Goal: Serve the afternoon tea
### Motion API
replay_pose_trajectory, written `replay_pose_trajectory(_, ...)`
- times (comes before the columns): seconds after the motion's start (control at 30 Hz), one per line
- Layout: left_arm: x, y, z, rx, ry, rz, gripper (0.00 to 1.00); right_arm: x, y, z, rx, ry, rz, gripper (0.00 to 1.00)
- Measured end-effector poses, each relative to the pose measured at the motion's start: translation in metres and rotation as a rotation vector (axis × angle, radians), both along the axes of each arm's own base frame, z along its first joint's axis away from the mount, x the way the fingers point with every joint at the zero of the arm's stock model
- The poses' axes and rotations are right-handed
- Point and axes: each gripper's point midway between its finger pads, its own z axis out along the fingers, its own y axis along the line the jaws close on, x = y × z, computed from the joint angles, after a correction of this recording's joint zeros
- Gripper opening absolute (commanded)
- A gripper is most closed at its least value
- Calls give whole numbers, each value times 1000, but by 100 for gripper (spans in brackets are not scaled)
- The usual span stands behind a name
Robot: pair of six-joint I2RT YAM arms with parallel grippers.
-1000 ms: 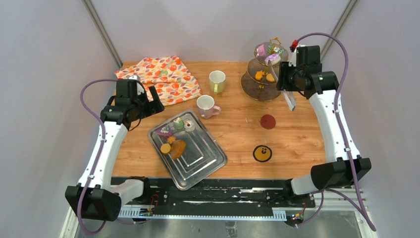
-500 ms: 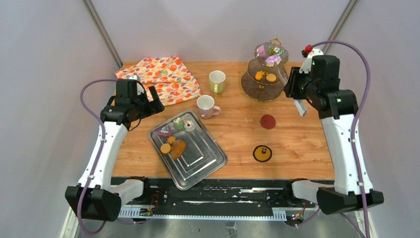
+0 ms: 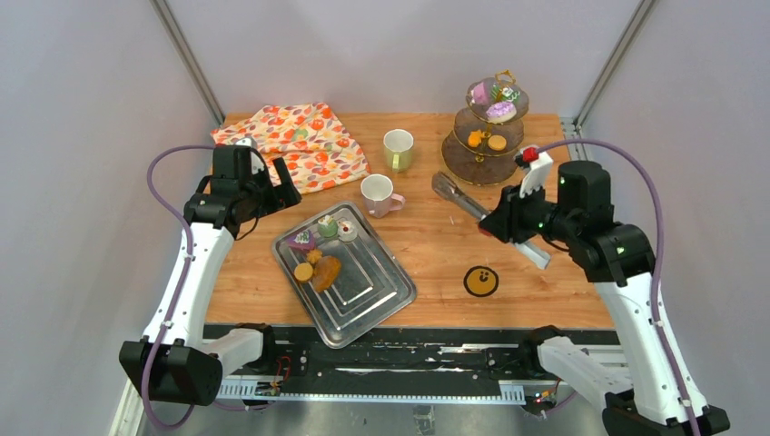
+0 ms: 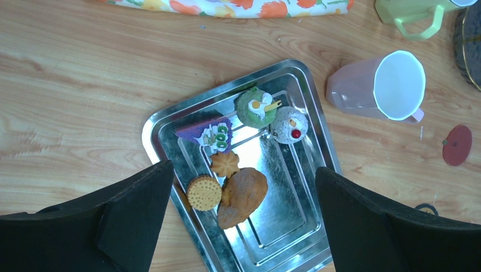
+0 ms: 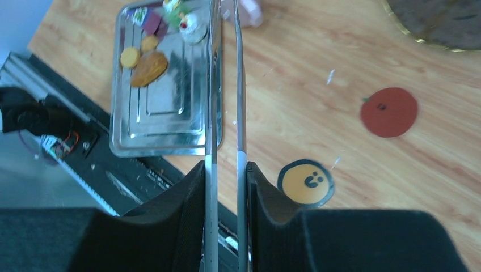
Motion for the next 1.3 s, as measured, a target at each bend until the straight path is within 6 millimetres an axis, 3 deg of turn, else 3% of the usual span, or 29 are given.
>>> replay_pose_trajectory(0.17,0,0,0,-1,0,1,100,-16,29,-43,-2,89,105,15)
replay_pose_trajectory(0.33,-1,2,-1,8,6,9,99,-48,85,-98,-112,198,309,19)
replay_pose_trajectory(0.5,-2,8,-3,18,12,35,100,-64,132,-128,-212,203,413,25)
replay_pose_trajectory(0.63,-4,17,-9,-1,18,76,100,-55,154,-148,-270,220,370,32)
replay_pose_trajectory(0.9,-6,22,-12,-2,25,89,99,-14,177,-181,-334,203,208,38)
replay_pose_trajectory(1.3,-6,22,-12,-2,25,89,100,14,203,-205,-321,153,144,46)
